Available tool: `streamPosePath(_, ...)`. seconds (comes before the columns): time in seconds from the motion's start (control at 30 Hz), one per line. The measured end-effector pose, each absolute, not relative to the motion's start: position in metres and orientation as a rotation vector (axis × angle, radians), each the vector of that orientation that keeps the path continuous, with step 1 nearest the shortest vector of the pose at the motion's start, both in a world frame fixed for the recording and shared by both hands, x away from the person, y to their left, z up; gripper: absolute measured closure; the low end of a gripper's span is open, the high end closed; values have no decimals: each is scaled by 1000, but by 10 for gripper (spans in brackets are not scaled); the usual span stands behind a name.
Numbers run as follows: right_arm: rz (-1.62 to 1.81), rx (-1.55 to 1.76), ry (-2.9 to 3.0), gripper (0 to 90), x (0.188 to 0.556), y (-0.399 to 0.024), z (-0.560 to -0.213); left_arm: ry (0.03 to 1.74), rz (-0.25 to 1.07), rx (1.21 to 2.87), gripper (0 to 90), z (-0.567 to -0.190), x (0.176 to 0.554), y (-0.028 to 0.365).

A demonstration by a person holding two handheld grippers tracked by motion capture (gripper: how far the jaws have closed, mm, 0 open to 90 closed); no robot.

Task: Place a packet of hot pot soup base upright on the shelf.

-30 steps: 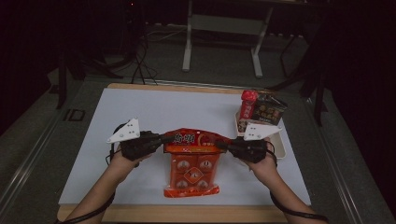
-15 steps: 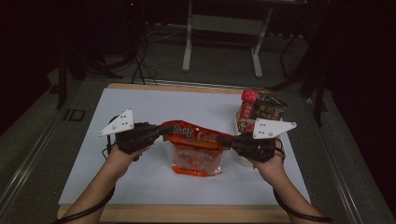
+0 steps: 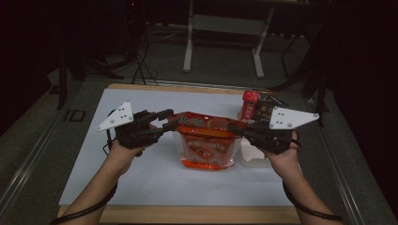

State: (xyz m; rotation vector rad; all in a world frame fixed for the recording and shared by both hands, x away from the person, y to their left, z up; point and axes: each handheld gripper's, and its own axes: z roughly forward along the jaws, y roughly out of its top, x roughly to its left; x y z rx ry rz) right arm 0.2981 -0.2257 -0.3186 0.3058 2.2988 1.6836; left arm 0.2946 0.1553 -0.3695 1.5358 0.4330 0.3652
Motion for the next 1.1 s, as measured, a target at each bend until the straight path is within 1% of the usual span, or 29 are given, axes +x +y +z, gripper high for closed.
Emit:
streamPosePath(0.03, 1686, 309, 2292, 900, 299, -228, -316, 457, 367, 1539, 366, -370, 294, 156)
streamPosePath(0.07, 1690, 318, 2277, 900, 300, -231, -313, 474, 364, 1536, 324, -371, 293, 157)
streamPosePath(0.13, 1701, 339, 2262, 900, 301, -237, -308, 498, 361, 1560, 167, -374, 291, 159)
streamPosePath(0.17, 1701, 346, 2250, 900, 301, -240, -305, 498, 367, 1569, 141, -376, 290, 160)
streamPosePath(0.2, 1702, 350, 2237, 900, 301, -243, -302, 513, 373, 1572, 134, -378, 289, 161)
streamPosePath(0.27, 1713, 377, 2220, 900, 302, -250, -295, 552, 385, 1599, 42, -383, 286, 161)
streamPosePath(0.3, 1713, 394, 2202, 900, 302, -254, -293, 566, 401, 1613, 21, -385, 285, 161)
streamPosePath(0.47, 1709, 440, 2140, 900, 304, -272, -280, 637, 426, 1618, 19, -402, 276, 167)
streamPosePath(0.67, 1666, 508, 2075, 900, 308, -293, -269, 659, 427, 1665, 19, -426, 260, 170)
streamPosePath(0.9, 1643, 582, 2007, 900, 310, -319, -268, 686, 460, 1699, 11, -452, 237, 171)
streamPosePath(1.1, 1614, 643, 1958, 900, 310, -341, -270, 735, 452, 1706, 10, -471, 229, 178)
